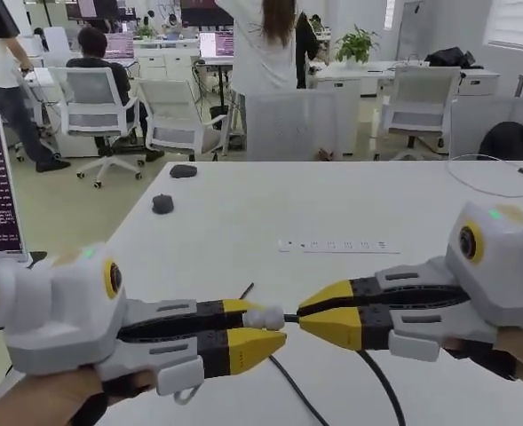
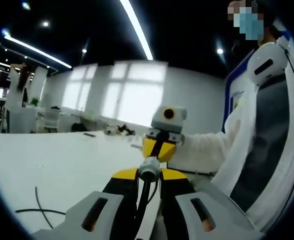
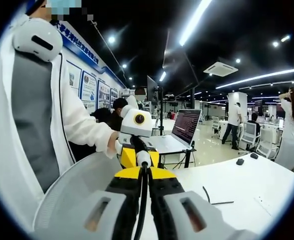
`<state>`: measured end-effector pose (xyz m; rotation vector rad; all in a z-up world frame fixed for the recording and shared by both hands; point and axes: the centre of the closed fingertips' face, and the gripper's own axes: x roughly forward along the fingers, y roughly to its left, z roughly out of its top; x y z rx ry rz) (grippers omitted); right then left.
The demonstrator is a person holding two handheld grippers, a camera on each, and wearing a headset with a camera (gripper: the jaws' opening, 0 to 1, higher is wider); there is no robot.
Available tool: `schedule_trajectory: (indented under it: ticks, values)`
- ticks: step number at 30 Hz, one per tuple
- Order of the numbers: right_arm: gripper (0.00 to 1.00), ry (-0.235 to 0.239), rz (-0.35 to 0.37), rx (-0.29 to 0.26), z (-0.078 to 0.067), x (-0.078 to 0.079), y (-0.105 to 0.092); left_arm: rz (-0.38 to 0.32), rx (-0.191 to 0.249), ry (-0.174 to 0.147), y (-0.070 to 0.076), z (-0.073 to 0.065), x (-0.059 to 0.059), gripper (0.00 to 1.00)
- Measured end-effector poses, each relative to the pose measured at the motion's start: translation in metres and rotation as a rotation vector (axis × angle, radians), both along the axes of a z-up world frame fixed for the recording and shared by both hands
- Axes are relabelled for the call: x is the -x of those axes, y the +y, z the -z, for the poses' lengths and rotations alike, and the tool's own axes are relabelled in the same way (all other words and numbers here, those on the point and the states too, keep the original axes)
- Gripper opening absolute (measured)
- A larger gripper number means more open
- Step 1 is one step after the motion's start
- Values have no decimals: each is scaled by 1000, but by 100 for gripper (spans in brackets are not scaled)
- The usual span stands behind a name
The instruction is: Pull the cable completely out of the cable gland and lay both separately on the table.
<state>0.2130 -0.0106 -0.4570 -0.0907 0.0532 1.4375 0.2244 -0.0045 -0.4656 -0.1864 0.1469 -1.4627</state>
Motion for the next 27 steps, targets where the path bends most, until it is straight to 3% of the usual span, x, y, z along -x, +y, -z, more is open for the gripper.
schedule_trajectory:
  ticks: [5,7,8,10,13,21,27]
  values:
    - [4,4,9,29,4,0,-1,-1,-4,-9,-1,0,1,16]
    - [3,-10,22,97,15,-3,-3,-8,12,-7,0,-3,0,16]
    - [3,-9,23,76,12,-2,-1,-8,8,-8,0,-3,-1,16]
    - [3,-56,41,30,2,-4,-2,-11,19,2,0,-6,-1,16]
    - [3,-28,34,37,2,-3,-4,-15,37,2,1,-11,-2,16]
    - [3,-48,27,43,7,-1,-14,-18,27,-3,5,-8,0,16]
    - [3,-42,54,57,22,-5,-33,-38,31,9,11,-6,-4,16]
